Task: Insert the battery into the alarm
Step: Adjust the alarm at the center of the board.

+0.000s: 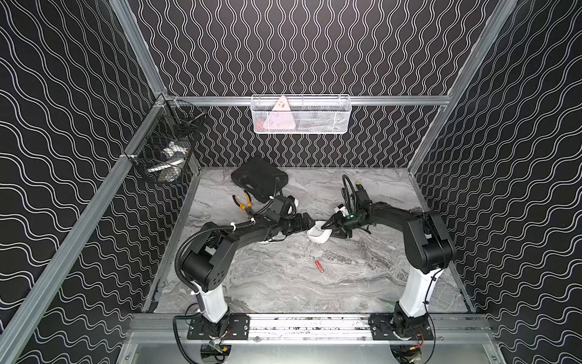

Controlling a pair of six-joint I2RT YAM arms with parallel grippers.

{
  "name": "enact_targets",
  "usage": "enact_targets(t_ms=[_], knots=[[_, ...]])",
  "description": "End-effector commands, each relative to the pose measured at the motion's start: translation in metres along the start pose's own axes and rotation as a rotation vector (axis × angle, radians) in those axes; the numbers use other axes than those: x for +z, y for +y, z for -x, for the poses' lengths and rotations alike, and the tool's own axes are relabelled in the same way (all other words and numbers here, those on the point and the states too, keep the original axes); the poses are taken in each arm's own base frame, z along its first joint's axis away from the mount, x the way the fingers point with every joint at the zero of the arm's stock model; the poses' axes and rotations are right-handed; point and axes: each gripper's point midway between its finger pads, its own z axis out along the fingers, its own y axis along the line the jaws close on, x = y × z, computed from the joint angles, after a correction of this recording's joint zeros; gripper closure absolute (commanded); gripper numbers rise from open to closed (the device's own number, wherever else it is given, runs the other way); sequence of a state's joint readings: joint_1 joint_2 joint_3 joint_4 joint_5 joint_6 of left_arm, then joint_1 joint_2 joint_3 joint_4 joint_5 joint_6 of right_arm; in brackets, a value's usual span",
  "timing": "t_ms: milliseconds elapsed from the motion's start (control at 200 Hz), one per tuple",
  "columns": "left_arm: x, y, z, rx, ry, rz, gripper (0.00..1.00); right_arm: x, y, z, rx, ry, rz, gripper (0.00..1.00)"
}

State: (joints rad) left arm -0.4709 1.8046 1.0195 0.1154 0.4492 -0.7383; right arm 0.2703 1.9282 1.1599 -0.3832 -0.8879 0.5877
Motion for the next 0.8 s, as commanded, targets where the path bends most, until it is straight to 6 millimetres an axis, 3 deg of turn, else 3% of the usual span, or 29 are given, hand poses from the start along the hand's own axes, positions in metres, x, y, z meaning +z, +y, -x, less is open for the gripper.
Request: enact_targets(t_ms=[0,105,300,796], knots=[[0.007,-0.002,0.003,-0.03,0.023,-0.061,0.23,0.0,0.004,-0.003,-0.027,0.02,0.022,0.52],[0.015,0.008,0.009,-0.061,0.019,-0.074,0.33,0.0,0.004,-0.002,-0.027,0.019,0.023,0.51],[0.024,0.018,0.001,-0.078,0.043,-0.065,0.43,0.004,0.0,-0.001,-0.017,0.024,0.024,0.5],[0.034,0.03,-0.011,-0.107,0.074,-0.064,0.56,0.011,-0.009,0.006,0.026,0.015,0.038,0.43]])
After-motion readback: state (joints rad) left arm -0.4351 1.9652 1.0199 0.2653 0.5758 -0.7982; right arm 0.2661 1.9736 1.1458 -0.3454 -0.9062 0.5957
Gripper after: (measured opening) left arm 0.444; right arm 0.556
